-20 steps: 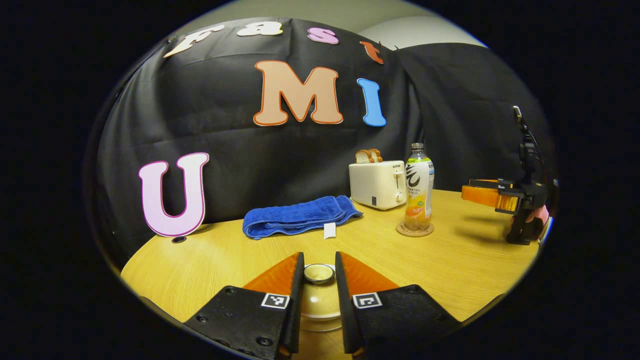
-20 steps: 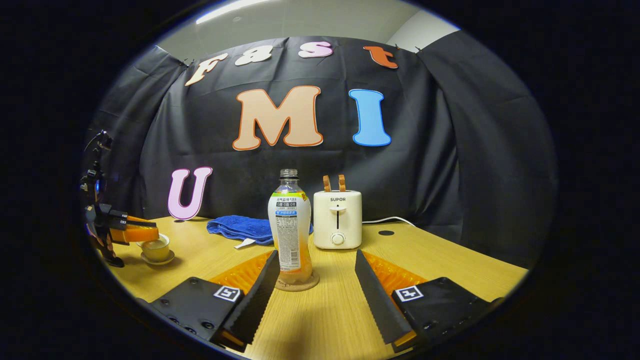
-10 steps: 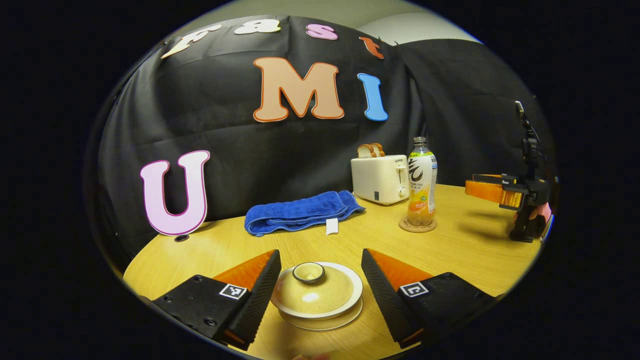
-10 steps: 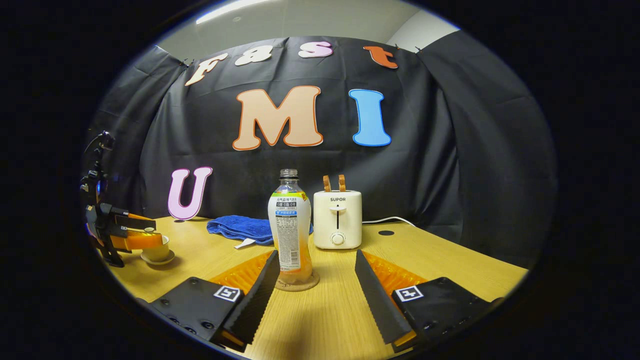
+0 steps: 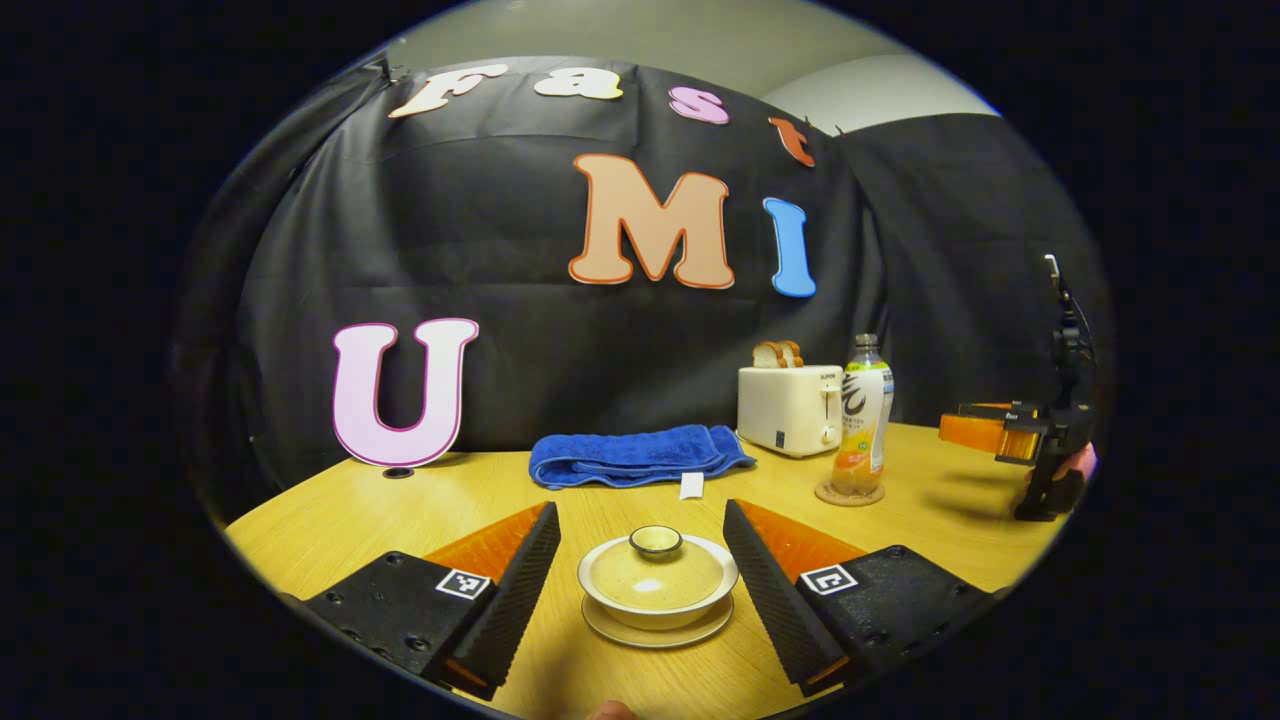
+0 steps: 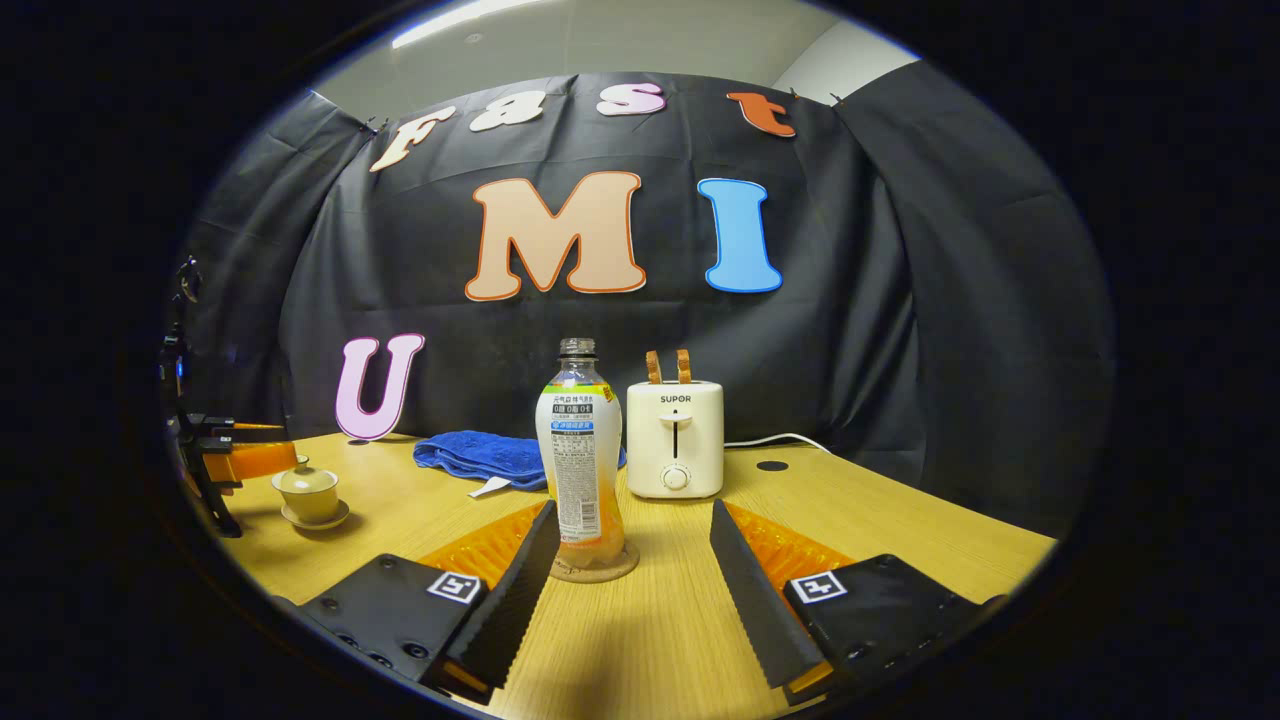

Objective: Open the teacup lid with one hand, grasp the water bottle and pour water into the teacup with the other hand; after pouring, place the water bottle on the coaster and then close the teacup lid.

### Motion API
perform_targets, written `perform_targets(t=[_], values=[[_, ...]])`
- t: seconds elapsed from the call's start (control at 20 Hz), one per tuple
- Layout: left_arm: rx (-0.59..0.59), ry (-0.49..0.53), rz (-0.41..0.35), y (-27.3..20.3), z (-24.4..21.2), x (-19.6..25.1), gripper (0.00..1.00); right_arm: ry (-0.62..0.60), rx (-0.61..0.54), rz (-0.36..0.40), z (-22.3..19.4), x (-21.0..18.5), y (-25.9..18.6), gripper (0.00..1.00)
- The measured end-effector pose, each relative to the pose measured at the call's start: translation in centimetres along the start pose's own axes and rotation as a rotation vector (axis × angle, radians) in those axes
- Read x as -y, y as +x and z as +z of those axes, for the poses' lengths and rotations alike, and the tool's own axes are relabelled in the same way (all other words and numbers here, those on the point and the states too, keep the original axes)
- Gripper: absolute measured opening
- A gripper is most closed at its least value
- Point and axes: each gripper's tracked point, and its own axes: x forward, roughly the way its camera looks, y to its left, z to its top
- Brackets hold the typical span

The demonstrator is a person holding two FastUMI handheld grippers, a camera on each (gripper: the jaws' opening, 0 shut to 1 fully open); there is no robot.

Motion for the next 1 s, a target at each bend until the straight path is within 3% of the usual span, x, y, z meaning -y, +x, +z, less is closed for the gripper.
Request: perform_targets(t=[0.25, 0.4, 0.7, 1.0], values=[[0.007, 0.003, 0.127, -1.7, 0.0, -2.7, 0.96, 0.0, 0.0, -0.004, 0.0, 0.1, -0.1, 0.97], [0.005, 0.008, 0.238, -3.3, 0.0, -4.9, 0.99, -0.001, 0.001, -0.014, 0.0, 0.2, 0.0, 0.95], [-0.002, 0.016, 0.485, -6.5, 0.1, -9.1, 0.96, -0.002, 0.002, -0.035, 0.0, 0.6, -0.1, 0.93], [-0.004, 0.021, 0.649, -8.7, 0.1, -11.0, 0.95, -0.004, 0.005, -0.086, 0.0, 1.5, -0.1, 0.95]])
